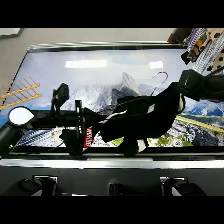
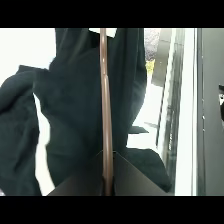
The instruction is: Fold the clothes and pants, and hang the long-sleeved shirts on hangers.
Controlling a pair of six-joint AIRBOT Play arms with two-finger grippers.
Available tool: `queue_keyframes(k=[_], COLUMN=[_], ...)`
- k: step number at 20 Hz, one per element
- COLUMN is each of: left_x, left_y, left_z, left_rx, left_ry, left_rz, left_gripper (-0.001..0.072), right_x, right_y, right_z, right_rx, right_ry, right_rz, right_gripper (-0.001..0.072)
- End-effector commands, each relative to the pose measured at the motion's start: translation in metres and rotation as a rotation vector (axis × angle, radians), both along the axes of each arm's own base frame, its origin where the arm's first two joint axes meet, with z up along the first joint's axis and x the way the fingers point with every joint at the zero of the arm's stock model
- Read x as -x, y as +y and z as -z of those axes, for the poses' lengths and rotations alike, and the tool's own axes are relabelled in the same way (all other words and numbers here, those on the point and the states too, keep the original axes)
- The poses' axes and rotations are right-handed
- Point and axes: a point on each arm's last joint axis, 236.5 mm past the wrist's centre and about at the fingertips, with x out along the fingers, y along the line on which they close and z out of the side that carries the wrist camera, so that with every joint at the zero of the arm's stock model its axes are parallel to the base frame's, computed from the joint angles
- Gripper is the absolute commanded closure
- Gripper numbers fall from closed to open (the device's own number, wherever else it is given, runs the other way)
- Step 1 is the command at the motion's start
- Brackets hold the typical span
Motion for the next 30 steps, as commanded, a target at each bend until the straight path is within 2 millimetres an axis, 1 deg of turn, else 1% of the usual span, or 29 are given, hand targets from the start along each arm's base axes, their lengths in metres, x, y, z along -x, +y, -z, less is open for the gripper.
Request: queue_keyframes(k=[1, 6, 8, 10, 14, 17, 18, 19, 20, 21, 22, 23, 24, 25, 27, 28, 29, 30], left_x=[-0.007, -0.01, -0.011, -0.012, -0.01, -0.011, -0.011, -0.011, -0.011, -0.011, -0.011, -0.011, -0.011, -0.011, -0.011, -0.011, -0.011, -0.011], left_y=[-0.015, -0.033, -0.037, -0.038, -0.039, -0.04, -0.04, -0.04, -0.04, -0.04, -0.04, -0.04, -0.04, -0.04, -0.04, -0.04, -0.04, -0.04], left_z=[-0.005, -0.012, -0.017, -0.023, -0.023, -0.024, -0.024, -0.024, -0.024, -0.024, -0.024, -0.024, -0.024, -0.024, -0.024, -0.024, -0.024, -0.024], left_rx=[0.032, 0.12, 0.152, 0.183, 0.187, 0.198, 0.198, 0.198, 0.198, 0.198, 0.198, 0.198, 0.198, 0.198, 0.197, 0.198, 0.198, 0.197], left_ry=[-0.019, 0.025, 0.017, 0.033, 0.04, 0.045, 0.046, 0.046, 0.046, 0.046, 0.046, 0.046, 0.046, 0.046, 0.046, 0.046, 0.046, 0.046], left_rz=[-0.042, -0.051, -0.048, -0.053, -0.045, -0.048, -0.048, -0.048, -0.048, -0.048, -0.048, -0.048, -0.048, -0.048, -0.048, -0.048, -0.048, -0.048], left_gripper=[0.0682, 0.0682, 0.0682, 0.0683, 0.0683, 0.0682, 0.0683, 0.0682, 0.0682, 0.0683, 0.0682, 0.0683, 0.0682, 0.0683, 0.0682, 0.0682, 0.0682, 0.0682], right_x=[0.015, 0.017, 0.019, 0.016, 0.005, 0.0, -0.001, 0.0, -0.001, 0.0, 0.0, 0.001, 0.004, 0.008, 0.013, 0.013, 0.012, 0.01], right_y=[0.015, 0.014, 0.008, 0.001, 0.007, 0.019, 0.019, 0.018, 0.017, 0.017, 0.016, 0.016, 0.016, 0.016, 0.012, 0.002, -0.017, -0.045], right_z=[-0.006, -0.004, 0.002, 0.007, 0.016, 0.015, 0.015, 0.016, 0.016, 0.017, 0.017, 0.018, 0.02, 0.022, 0.022, 0.021, 0.02, 0.018], right_rx=[-0.036, -0.019, 0.011, 0.038, 0.032, -0.003, -0.002, 0.001, 0.005, 0.007, 0.012, 0.013, 0.016, 0.025, 0.057, 0.091, 0.155, 0.244], right_ry=[0.024, 0.032, 0.054, 0.063, 0.085, 0.081, 0.077, 0.079, 0.08, 0.083, 0.083, 0.086, 0.1, 0.112, 0.111, 0.098, 0.08, 0.064], right_rz=[-0.067, -0.077, -0.069, -0.053, -0.074, -0.112, -0.112, -0.111, -0.108, -0.108, -0.113, -0.116, -0.12, -0.129, -0.146, -0.121, -0.067, 0.011], right_gripper=[0.0664, 0.0664, 0.0664, 0.0664, 0.0663, 0.0662, 0.0654, 0.0617, 0.0561, 0.0531, 0.0467, 0.0356, 0.0264, 0.0228, 0.022, 0.0214, 0.0151, 0.0134])
